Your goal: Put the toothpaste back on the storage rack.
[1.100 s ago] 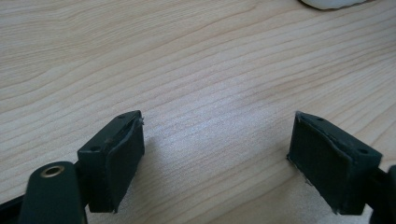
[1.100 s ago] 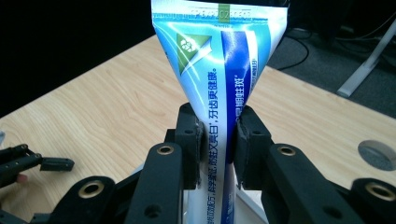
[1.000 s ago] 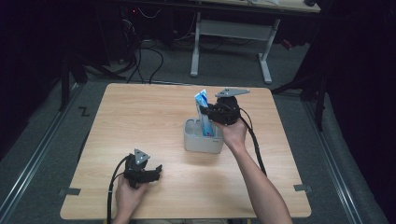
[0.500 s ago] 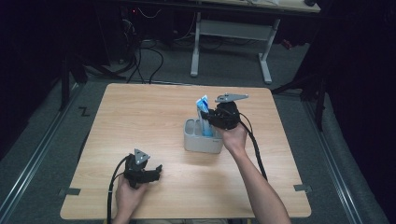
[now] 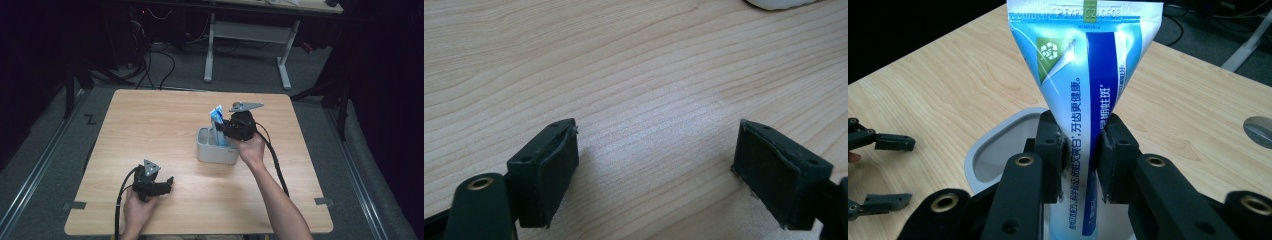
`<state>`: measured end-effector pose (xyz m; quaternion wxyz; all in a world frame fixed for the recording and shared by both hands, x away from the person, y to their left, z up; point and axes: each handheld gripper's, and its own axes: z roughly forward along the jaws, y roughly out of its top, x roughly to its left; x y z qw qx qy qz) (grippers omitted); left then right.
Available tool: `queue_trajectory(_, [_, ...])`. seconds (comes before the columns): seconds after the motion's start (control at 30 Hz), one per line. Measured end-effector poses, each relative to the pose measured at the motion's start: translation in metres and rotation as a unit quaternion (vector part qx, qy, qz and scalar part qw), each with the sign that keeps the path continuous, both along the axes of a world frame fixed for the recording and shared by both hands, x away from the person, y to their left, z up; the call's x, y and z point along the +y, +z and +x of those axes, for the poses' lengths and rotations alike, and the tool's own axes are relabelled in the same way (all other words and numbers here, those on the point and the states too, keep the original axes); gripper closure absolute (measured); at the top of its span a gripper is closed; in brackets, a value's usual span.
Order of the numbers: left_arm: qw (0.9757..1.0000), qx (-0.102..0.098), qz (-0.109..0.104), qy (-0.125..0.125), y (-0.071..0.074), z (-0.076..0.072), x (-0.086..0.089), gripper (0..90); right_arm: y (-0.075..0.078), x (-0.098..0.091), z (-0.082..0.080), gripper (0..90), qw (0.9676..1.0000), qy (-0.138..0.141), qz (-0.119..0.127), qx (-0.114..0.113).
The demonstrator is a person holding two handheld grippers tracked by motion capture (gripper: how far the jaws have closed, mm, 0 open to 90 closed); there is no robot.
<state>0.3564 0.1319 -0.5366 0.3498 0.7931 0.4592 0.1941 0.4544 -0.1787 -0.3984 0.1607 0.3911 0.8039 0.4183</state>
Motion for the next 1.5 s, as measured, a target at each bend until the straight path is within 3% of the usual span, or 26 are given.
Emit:
queue_trajectory(0.33, [1.0,0.0,0.0,0.0,0.0,0.0,0.0,18.3,-0.012,-0.004,0.0,73.7,0.9999,-0.003,0.011,0.012])
queue_trajectory(0.57, [1.0,0.0,0.0,0.001,0.0,0.0,0.0,18.3,-0.01,-0.008,-0.001,72.6,0.9998,0.0,0.009,0.02])
queue_trajectory(0.7, [1.0,0.0,0.0,0.0,0.0,0.0,0.0,18.3,-0.01,-0.005,-0.002,72.2,0.9999,0.001,-0.005,0.012])
queue_trajectory(0.87, [1.0,0.0,0.0,0.0,0.0,0.0,0.0,18.3,-0.013,-0.002,-0.001,70.6,0.9999,0.002,0.001,0.014])
queue_trajectory(0.97, [1.0,0.0,0.0,0.0,0.0,0.0,0.0,18.3,-0.013,0.0,-0.002,65.9,0.9999,0.0,-0.002,0.016])
queue_trajectory(1.03, [1.0,0.0,0.0,0.0,0.0,0.0,0.0,18.3,-0.011,0.0,-0.003,63.8,0.9999,-0.002,-0.011,0.006])
queue_trajectory(1.17, [1.0,0.0,0.0,0.0,0.0,0.0,0.0,18.3,-0.008,-0.005,-0.006,56.9,0.9999,-0.003,0.003,0.012])
queue_trajectory(1.27, [1.0,0.0,0.0,0.0,0.0,0.0,0.0,18.3,-0.004,-0.009,-0.01,52.9,0.9998,-0.007,0.017,0.002])
queue_trajectory(1.5, [1.0,0.0,0.0,0.0,0.0,0.0,0.0,18.4,0.001,-0.025,-0.018,51.0,0.9989,-0.023,0.037,-0.013])
